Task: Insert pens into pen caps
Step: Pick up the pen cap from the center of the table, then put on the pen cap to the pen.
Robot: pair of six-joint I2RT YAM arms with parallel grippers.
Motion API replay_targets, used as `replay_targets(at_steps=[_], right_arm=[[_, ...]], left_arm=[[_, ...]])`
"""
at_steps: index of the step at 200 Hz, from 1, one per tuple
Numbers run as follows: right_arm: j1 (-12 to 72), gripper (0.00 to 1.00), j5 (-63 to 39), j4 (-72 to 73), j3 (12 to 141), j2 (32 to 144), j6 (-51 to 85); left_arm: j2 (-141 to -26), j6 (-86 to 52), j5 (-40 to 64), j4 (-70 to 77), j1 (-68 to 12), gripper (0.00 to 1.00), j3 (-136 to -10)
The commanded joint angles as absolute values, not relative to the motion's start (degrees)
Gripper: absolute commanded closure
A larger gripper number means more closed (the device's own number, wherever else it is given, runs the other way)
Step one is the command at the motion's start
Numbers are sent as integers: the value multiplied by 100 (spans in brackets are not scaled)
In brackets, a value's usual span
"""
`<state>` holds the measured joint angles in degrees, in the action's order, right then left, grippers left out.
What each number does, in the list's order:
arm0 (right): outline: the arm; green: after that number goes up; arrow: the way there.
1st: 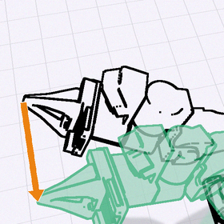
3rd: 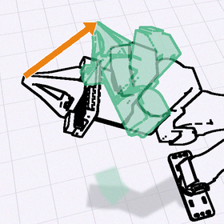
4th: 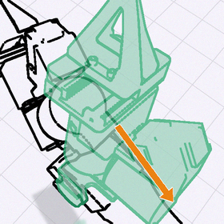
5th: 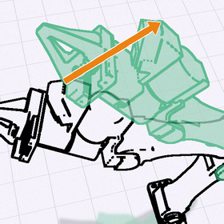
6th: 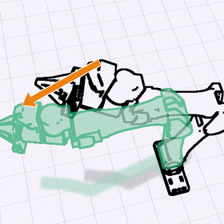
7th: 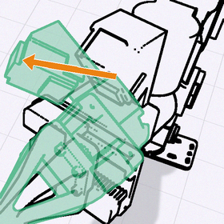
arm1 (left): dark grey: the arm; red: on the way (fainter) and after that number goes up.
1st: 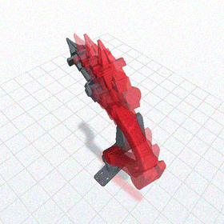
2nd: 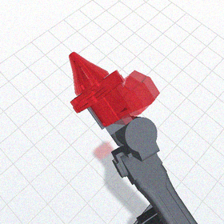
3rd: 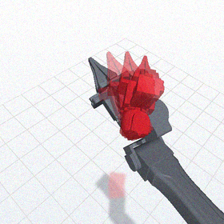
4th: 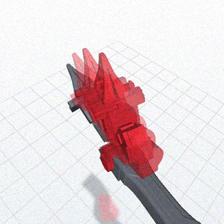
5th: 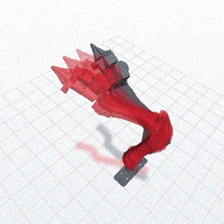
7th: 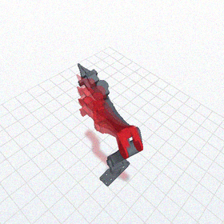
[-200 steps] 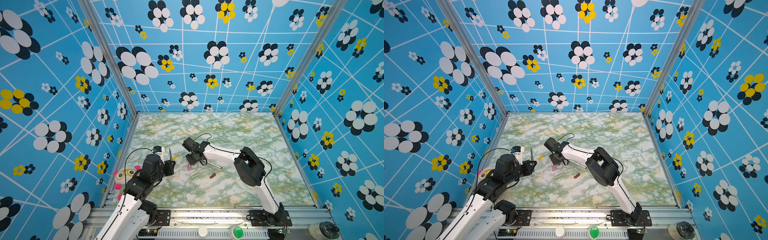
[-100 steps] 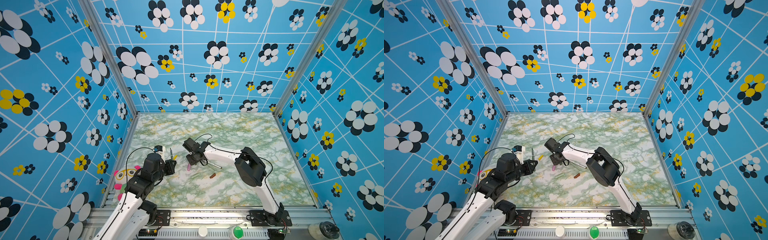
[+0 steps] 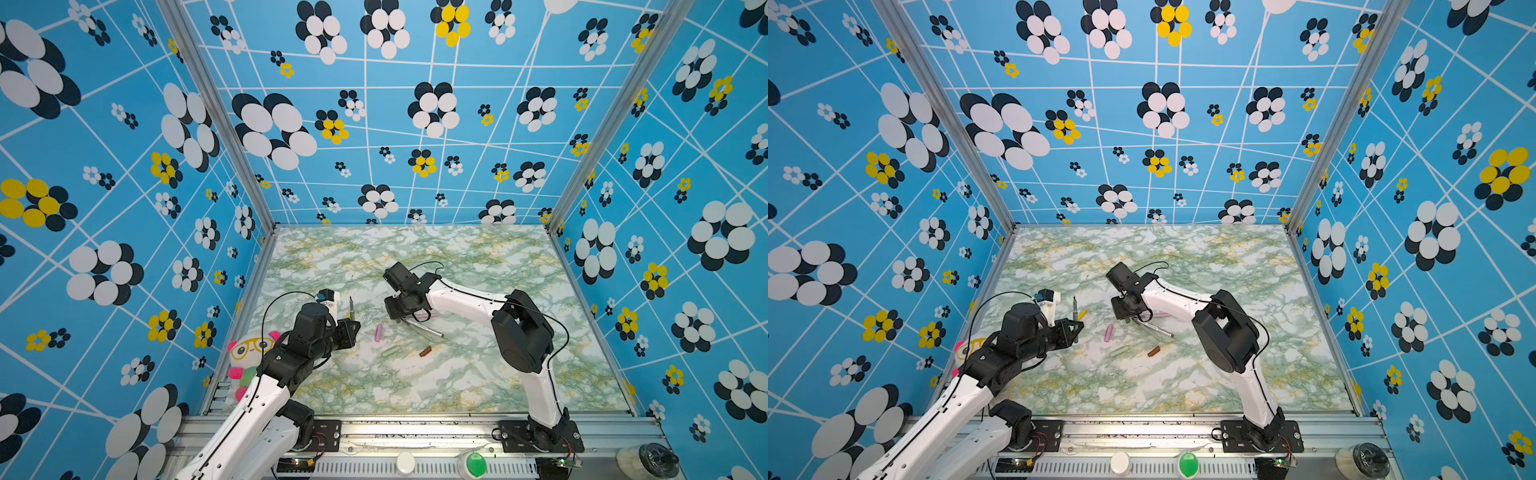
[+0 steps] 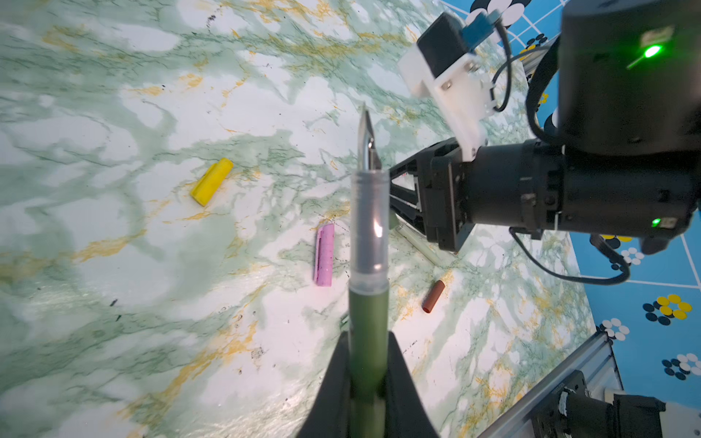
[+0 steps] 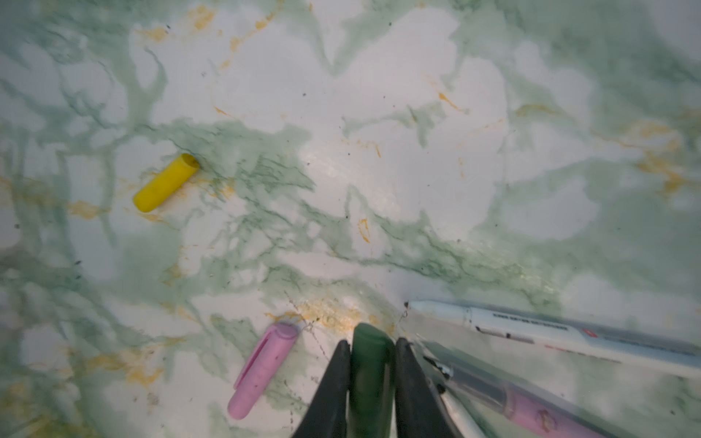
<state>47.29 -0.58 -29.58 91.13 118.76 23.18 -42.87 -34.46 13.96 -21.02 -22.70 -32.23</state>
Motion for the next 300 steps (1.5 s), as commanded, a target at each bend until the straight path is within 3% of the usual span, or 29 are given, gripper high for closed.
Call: replay_targets(at_steps=[1, 124, 300], right_arm=[[4590, 78, -280, -2721, 8915, 11389, 2599], [4021, 78, -616, -1369, 7808, 9501, 3435], [4005, 78, -992, -956, 7504, 9306, 3682]], left_arm=[[-4408, -3368, 1635, -1599, -2423, 100, -3123], [-5895, -3685, 2226, 508, -3463, 100, -3156], [-6718, -3652, 2014, 757, -3930, 100, -3675]])
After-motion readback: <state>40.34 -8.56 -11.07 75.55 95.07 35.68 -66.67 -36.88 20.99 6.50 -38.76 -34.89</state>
